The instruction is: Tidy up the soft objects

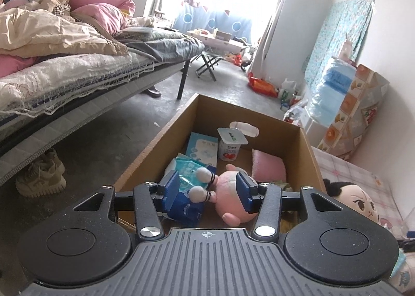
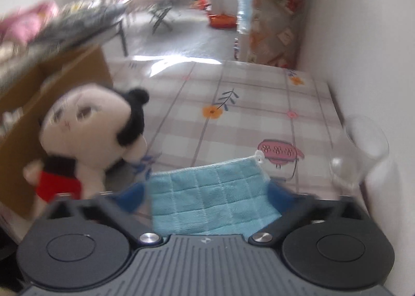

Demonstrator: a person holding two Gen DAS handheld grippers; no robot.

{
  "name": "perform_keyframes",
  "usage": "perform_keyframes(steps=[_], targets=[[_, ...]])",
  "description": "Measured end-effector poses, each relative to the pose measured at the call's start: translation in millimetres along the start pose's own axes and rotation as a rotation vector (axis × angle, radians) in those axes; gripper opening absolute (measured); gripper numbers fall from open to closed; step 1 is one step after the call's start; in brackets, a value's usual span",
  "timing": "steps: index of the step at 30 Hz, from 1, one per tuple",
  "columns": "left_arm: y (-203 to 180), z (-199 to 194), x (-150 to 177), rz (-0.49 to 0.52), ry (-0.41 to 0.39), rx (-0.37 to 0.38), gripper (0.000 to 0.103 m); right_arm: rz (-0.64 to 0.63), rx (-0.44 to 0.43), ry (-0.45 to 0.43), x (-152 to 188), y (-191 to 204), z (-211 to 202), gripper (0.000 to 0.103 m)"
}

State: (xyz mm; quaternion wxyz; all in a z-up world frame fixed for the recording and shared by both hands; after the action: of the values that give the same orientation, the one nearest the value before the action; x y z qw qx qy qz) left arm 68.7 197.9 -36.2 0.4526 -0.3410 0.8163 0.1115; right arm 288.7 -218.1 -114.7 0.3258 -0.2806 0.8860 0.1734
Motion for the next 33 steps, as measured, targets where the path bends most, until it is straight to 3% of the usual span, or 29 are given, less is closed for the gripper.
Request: perform_keyframes(steps=[2,8,12,20,22,26,28,30,33], targets=[[0,1,1,0.003,-0.001,0.0,0.049,-0.061,0.025,0.064,3,-1,16,0.103],[-5,4,4,0.011,0.011,-0.005,0.049,-0.071,0.013,0.218,26,-15,55,0.103],[-6,3,4,0.009,0.013,-0.001,0.051,-0.008,-0.068,0.24,34,-20,55,0.103],[-8,5,9,0.003,0.032,0.005,0.053,-0.017,-0.09,0.252,40,-16,47,0.101],[-6,5,10,-0.004,0.033,-0.001,0.053,-0.015,-0.092,0.239,38,-14,44,0.084],[-2,6,11,-0.022,0.042,-0.003,0.053,0.008,-0.076,0.198,36,-13,36,0.06],[-1,5,11,-0.027,0.045,0.001,0.053,0.028,-0.049,0.166,36,-16,32,0.035],[-1,3,11,-0.03,0.043,0.005,0.053,0.065,-0.034,0.138,36,-19,27,0.023],[0,1,11,-0.029,0.038,0.006,0.053,0.125,-0.024,0.083,37,-25,20,0.017]])
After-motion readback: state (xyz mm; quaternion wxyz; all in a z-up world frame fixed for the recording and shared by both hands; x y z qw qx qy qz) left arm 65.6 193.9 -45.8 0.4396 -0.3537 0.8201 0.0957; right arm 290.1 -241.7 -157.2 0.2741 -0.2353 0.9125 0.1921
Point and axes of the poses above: each gripper's, at about its wrist camera, not at the fingertips, and z roughly the way its jaws point, y to its left, x to its underside, the point moved 9 cm from there along z, roughly the way its jaws point, and after that the axes turned 11 degrees about -x, right-handed, at the moved point
